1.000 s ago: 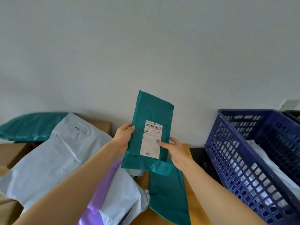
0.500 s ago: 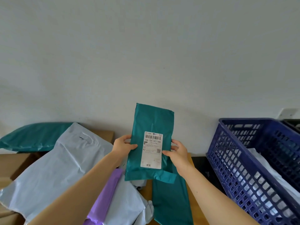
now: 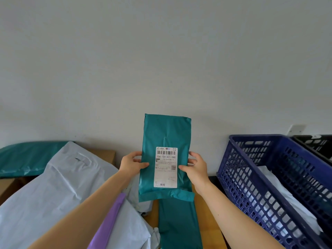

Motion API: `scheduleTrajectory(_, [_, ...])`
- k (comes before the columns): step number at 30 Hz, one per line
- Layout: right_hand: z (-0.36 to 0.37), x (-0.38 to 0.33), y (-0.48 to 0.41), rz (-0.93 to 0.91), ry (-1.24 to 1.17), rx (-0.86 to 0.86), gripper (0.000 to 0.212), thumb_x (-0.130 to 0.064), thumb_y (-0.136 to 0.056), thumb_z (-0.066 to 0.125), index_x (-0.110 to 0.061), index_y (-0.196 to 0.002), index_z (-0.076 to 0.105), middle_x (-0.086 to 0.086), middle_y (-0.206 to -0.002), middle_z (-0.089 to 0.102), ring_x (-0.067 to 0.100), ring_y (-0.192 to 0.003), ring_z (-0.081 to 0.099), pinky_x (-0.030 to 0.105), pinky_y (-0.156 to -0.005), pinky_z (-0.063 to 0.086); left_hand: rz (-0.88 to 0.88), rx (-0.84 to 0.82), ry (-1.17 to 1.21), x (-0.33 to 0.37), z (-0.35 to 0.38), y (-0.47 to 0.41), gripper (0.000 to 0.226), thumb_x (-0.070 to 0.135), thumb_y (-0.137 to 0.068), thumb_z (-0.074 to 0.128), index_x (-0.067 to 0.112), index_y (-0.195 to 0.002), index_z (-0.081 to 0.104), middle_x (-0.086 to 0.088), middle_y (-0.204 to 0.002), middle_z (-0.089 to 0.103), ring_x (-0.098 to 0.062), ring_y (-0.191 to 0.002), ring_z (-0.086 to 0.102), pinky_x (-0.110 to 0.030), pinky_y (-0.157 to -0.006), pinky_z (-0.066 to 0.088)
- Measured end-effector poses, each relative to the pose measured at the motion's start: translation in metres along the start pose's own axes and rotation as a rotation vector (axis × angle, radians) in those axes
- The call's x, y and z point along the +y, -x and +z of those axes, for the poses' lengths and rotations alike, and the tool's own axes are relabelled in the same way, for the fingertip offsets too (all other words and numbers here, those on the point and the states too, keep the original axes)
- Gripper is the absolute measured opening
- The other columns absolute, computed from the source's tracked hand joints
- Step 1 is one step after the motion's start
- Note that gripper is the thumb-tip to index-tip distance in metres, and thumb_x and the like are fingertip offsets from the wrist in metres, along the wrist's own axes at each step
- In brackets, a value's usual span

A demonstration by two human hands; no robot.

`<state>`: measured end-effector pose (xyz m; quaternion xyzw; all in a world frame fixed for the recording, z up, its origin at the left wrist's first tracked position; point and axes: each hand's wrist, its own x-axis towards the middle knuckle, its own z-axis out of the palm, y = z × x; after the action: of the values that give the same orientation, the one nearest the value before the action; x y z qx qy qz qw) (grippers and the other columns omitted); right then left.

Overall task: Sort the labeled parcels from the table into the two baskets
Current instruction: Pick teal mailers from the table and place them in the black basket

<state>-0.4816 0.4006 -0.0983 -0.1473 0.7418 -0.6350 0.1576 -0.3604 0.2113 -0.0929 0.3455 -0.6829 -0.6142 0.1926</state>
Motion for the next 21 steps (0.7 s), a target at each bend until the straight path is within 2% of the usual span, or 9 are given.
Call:
scheduleTrajectory(4, [-0.026,-0.003,0.008,-0.012,-0.016,0.031,0.06,0.004,-0.079,0.071,-0.019,-0.13,0.048,-0.007,-0.099,0.062,0.005,-0.091,0.061,0.014,-0.063,0.047,0.012,-0.053,0.027,0.008,0.022,0.007,0.037,-0.003,-0.077,0.075,0.018,-0.105,0.06,-0.007,-0.087,0.068,-0.018,-0.08,0.068,-0.032,-0.07,0.057])
scheduleTrajectory(7, [-0.054,-0.005,0.018,-0.012,-0.039,0.078,0.061,0.004,-0.079,0.072,-0.019,-0.13,0.049,-0.004,-0.101,0.063,0.005,-0.09,0.062,0.014,-0.062,0.047,0.014,-0.111,0.035,0.019,0.045,0.017,0.038,-0.004,-0.078,0.074,0.016,-0.107,0.061,-0.009,-0.086,0.068,-0.021,-0.081,0.067,-0.036,-0.075,0.057])
scheduleTrajectory(12, [-0.113,-0.006,0.044,-0.007,-0.086,0.157,0.057,0.005,-0.078,0.072,-0.018,-0.126,0.052,-0.002,-0.105,0.066,0.009,-0.094,0.064,0.019,-0.068,0.05,0.033,-0.221,0.027,0.038,0.092,0.047,0.038,-0.006,-0.079,0.072,0.013,-0.108,0.059,-0.011,-0.088,0.067,-0.021,-0.075,0.068,-0.025,-0.054,0.056])
scheduleTrajectory(16, [-0.166,-0.007,0.077,-0.017,-0.09,0.227,0.05,0.005,-0.077,0.073,-0.02,-0.116,0.055,-0.004,-0.101,0.068,0.006,-0.088,0.066,0.015,-0.062,0.049,0.04,-0.317,0.036,0.049,0.134,0.082,0.039,-0.007,-0.08,0.071,0.009,-0.112,0.058,-0.017,-0.093,0.067,-0.025,-0.076,0.07,-0.027,-0.055,0.056])
scheduleTrajectory(21, [-0.235,0.0,0.139,-0.006,-0.085,0.287,0.042,0.008,-0.079,0.069,-0.015,-0.113,0.059,0.001,-0.101,0.071,0.012,-0.09,0.067,0.02,-0.068,0.053,0.012,-0.412,0.027,0.049,0.187,0.145,0.038,-0.005,-0.079,0.072,0.009,-0.113,0.06,-0.017,-0.096,0.068,-0.025,-0.079,0.07,-0.025,-0.055,0.056])
